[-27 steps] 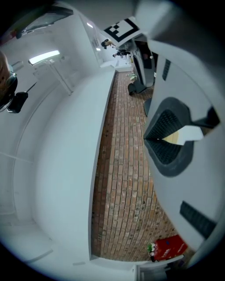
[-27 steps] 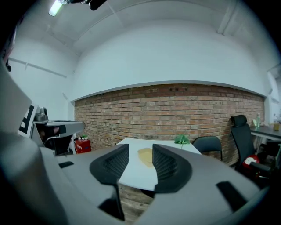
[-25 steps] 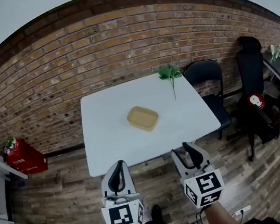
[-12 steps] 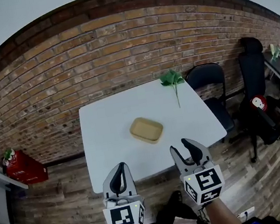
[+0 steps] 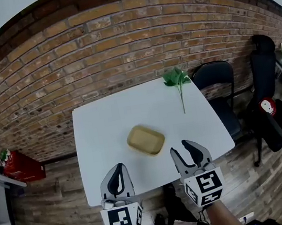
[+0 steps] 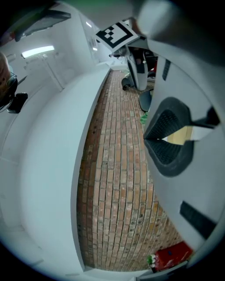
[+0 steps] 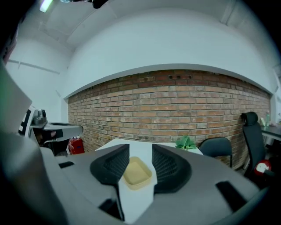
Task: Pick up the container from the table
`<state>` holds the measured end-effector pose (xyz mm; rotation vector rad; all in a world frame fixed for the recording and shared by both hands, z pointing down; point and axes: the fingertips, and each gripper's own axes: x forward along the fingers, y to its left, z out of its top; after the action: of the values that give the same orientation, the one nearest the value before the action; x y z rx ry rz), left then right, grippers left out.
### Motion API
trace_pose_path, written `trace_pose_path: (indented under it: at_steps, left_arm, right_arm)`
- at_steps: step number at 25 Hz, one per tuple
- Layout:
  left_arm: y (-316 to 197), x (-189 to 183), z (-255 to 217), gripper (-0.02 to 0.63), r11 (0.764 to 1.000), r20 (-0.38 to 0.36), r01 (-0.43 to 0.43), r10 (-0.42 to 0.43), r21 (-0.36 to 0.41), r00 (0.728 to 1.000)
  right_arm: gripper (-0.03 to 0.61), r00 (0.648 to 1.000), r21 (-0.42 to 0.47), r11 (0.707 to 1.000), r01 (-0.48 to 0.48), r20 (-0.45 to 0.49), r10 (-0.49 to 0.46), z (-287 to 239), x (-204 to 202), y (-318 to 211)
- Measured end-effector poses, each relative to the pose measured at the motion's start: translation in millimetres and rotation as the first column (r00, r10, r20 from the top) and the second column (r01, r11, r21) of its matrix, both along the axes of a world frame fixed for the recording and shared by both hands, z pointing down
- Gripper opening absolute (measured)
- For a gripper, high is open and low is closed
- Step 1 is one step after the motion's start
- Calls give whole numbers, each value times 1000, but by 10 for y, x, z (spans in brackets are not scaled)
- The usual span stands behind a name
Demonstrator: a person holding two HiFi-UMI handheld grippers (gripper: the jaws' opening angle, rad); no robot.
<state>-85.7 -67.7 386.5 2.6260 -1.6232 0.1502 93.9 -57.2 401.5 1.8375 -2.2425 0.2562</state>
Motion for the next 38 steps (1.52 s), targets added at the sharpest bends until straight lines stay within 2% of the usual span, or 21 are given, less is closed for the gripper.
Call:
trace_pose_path:
  at_steps: [5,11,16,20,29,38]
  left_arm:
    - [-499,233,43,9,999,28,41,-41,-16,999]
    - [-1012,433,-65,9,994,40,111,-111,2,993]
    - [-1251,387,-188,9,984,36,177,-178,22,983]
    - [-1412,247,-194,9,974,23,227,-227,13,974]
    - [-1651,89,231,9,966,9,249,-249,-76,969]
    - [-1597,50,758,9,950,20,248,-249,-188,968]
  right_arm:
    - [163,998,-10,998,58,25,-57,74,205,-599]
    - [163,988,-2,988,153,33,-153,42,343,-1275]
    - [161,975,17,975,219,26,-220,-83,326,-1668]
    - [160,964,0,965,264,24,-264,-50,193,-1856]
    - [155,947,-144,936,321,28,-321,565,-46,-2030]
    - [146,935,-310,886,346,35,-353,1331,-144,-1778]
